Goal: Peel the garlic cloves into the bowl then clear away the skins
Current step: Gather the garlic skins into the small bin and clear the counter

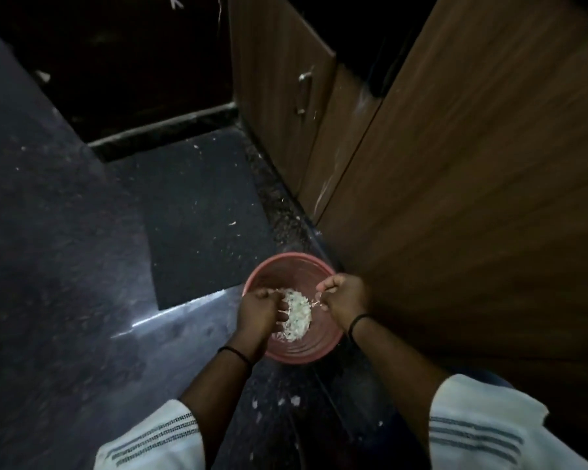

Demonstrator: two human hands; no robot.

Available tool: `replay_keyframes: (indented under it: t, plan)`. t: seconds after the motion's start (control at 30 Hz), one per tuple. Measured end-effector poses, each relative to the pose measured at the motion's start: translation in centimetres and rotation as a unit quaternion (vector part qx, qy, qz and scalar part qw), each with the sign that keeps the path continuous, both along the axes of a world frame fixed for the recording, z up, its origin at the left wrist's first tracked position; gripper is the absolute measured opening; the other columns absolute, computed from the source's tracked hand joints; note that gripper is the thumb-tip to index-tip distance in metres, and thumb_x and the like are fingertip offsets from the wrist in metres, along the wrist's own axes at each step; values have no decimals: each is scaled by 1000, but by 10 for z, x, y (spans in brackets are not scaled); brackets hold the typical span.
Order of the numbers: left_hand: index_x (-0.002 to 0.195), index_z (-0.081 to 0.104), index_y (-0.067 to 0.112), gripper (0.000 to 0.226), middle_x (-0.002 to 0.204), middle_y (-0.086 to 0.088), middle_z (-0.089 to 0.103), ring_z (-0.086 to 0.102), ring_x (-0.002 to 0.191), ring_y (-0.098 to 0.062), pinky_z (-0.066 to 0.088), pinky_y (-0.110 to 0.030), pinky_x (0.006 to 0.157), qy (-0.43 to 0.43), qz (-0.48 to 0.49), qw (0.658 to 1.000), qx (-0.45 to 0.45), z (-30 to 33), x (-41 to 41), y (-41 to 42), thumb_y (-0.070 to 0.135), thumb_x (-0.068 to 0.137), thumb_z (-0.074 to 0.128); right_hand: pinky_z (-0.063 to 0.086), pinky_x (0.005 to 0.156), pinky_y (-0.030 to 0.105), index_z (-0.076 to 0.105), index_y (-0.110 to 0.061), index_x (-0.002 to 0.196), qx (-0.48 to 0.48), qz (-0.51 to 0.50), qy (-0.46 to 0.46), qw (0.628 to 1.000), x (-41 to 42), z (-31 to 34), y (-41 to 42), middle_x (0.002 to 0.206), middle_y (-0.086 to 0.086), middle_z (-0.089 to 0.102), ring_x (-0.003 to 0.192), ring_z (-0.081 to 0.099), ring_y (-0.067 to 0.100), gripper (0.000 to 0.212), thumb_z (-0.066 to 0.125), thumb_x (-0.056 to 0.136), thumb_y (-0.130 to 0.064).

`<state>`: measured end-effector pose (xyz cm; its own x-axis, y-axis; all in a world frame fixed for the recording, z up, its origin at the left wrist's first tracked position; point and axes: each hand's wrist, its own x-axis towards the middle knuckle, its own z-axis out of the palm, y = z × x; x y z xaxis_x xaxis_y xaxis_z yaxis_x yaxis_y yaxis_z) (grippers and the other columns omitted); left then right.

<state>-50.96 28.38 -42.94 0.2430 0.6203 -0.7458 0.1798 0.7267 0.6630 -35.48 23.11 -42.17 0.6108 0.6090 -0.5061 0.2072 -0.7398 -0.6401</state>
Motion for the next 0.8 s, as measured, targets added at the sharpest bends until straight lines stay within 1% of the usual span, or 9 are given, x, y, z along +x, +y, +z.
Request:
replay_keyframes:
  t: [0.13, 0.27, 0.4, 0.47, 0.53, 0.63, 0.67, 0.73, 0.8]
  plan:
    - [94, 62, 6, 15, 65, -5, 60, 51, 50, -17, 36, -21, 45, 18, 12, 1000, -9, -27, 4, -14, 6, 97, 47, 58, 86, 42, 69, -22, 74, -37, 46, -8, 998, -6, -3, 11, 89, 6, 76, 90, 70, 23, 37, 53, 85, 10]
    - [93, 63, 7, 16, 74, -8, 64, 56, 56, -17, 42, -25, 50, 31, 28, 999, 4, -35, 14, -19, 5, 98, 48, 51, 75, 23, 73, -10, 85, -43, 55, -38, 997, -5, -9, 14, 88, 7, 74, 82, 67, 17, 19, 66, 80, 8]
    - [87, 70, 16, 17, 91, -7, 73, 66, 85, -24, 53, -36, 80, 33, 25, 997, 72, -37, 30, -23, 9, 95, 57, 49, 73, 24, 71, -11, 84, -33, 13, -4, 999, -7, -17, 15, 80, 2, 71, 79, 65, 17, 10, 70, 84, -1]
    - [98, 72, 20, 16, 101, 3, 72, 66, 95, -11, 50, -22, 92, 18, 23, 994, 106, -30, 40, -27, 15, 98, 56, 54, 85, 30, 68, -15, 87, -19, -48, 113, 992, -12, -22, 19, 86, 1, 72, 93, 68, 23, 19, 60, 90, 1]
    - [113, 62, 18, 22, 104, 7, 65, 62, 102, -5, 37, 3, 80, 16, -9, 994, 104, -22, 49, -33, 12, 105, 43, 54, 94, 38, 71, -13, 92, -16, -118, 227, 967, -18, -26, 22, 98, 9, 74, 103, 68, 27, 20, 52, 96, -5]
    - [129, 52, 6, 32, 115, -7, 59, 56, 108, -15, 30, 8, 69, -7, -62, 994, 90, -36, 56, -45, 8, 108, 27, 60, 75, 32, 74, -7, 98, 5, -174, 356, 918, -23, -23, 23, 95, 11, 76, 87, 73, 21, 25, 50, 98, -13]
    - [129, 48, 8, 31, 116, -6, 57, 54, 108, -13, 30, 9, 69, -8, -61, 994, 86, -38, 56, -45, 6, 108, 25, 58, 70, 27, 74, -7, 96, 21, -171, 359, 917, -24, -21, 21, 96, 10, 76, 82, 72, 17, 24, 50, 98, -11]
    - [134, 46, 7, 33, 118, -6, 56, 52, 109, -12, 34, 4, 71, 2, -58, 995, 75, -45, 53, -37, 11, 109, 24, 53, 76, 17, 71, -8, 107, 62, -139, 320, 935, -25, -21, 16, 110, 8, 72, 96, 68, 12, 23, 49, 100, -5]
    - [131, 52, 14, 41, 116, -1, 62, 57, 103, -11, 45, -11, 81, -6, -40, 999, 26, -45, 52, -25, 36, 109, 25, 47, 86, 9, 65, -10, 125, 84, -60, 261, 960, -23, -24, 8, 125, 1, 66, 113, 61, 8, 29, 48, 102, -7]
